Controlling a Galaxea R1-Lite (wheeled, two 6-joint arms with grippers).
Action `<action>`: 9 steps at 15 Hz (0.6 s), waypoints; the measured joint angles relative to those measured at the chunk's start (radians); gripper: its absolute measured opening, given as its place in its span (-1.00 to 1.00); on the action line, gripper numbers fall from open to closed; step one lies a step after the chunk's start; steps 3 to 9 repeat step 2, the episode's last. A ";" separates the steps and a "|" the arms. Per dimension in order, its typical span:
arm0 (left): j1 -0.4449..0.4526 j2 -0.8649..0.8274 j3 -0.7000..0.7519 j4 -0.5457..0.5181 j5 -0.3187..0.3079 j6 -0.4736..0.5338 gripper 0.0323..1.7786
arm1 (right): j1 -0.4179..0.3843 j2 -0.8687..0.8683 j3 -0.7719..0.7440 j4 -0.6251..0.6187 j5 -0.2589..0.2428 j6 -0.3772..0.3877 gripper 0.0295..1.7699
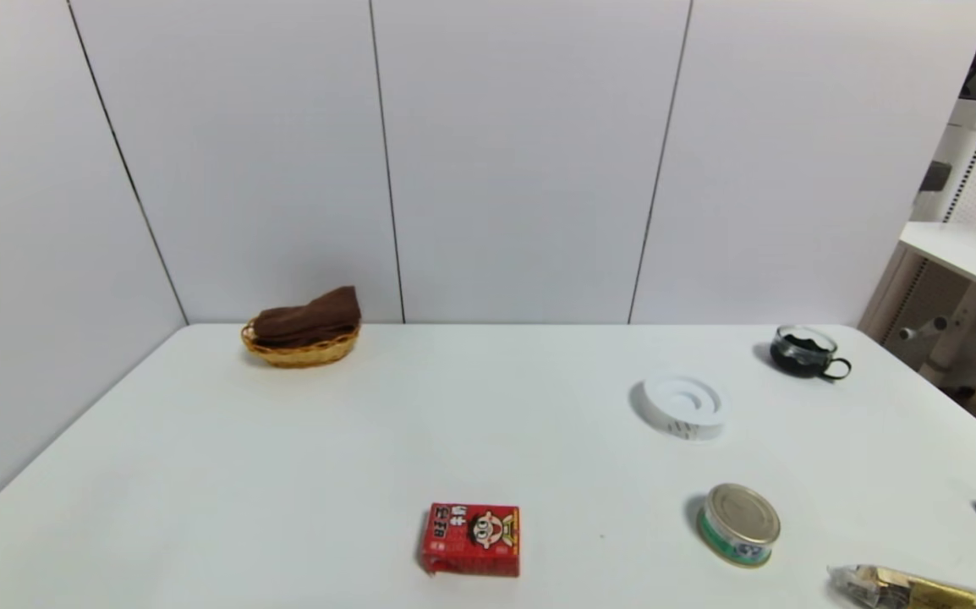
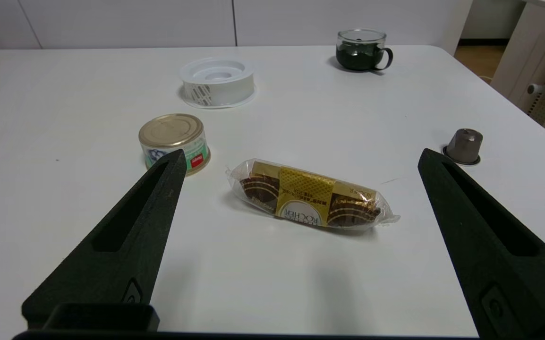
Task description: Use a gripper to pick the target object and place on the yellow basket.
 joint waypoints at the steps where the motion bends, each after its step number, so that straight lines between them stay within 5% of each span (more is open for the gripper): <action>1: 0.000 0.000 0.000 0.000 0.000 0.000 0.90 | 0.000 0.000 0.000 0.000 0.000 0.000 0.91; 9: 0.000 0.000 0.000 0.000 0.000 0.000 0.90 | 0.000 0.000 0.000 0.000 0.000 0.000 0.91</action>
